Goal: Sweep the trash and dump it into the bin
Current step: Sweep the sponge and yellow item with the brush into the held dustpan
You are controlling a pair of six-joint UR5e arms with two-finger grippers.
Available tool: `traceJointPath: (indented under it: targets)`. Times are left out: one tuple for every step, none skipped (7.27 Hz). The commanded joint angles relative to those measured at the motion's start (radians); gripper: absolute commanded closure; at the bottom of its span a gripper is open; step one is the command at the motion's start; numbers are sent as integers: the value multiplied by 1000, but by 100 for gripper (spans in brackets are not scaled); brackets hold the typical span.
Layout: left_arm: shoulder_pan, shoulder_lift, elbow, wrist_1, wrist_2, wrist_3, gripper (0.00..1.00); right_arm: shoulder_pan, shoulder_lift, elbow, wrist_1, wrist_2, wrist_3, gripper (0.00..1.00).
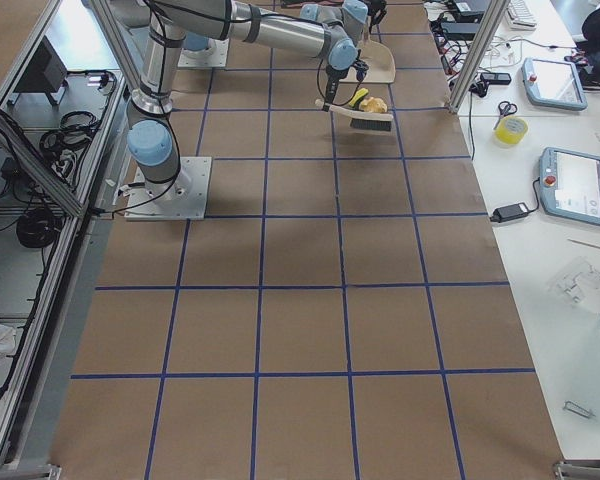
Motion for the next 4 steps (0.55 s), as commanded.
traceJointPath:
  targets:
    - [-22,-1,8,-1,24,-14,100,11,12,-7,-10,1,14,100]
    - [-22,-1,8,-1,24,-14,100,11,12,-7,-15,10,12,100]
    - [-22,1,8,-1,25,-14,100,12,10,-7,-15,10,8,100]
    - [-24,1,7,-1,31,-14,100,17,12,-7,-15,11,3,100]
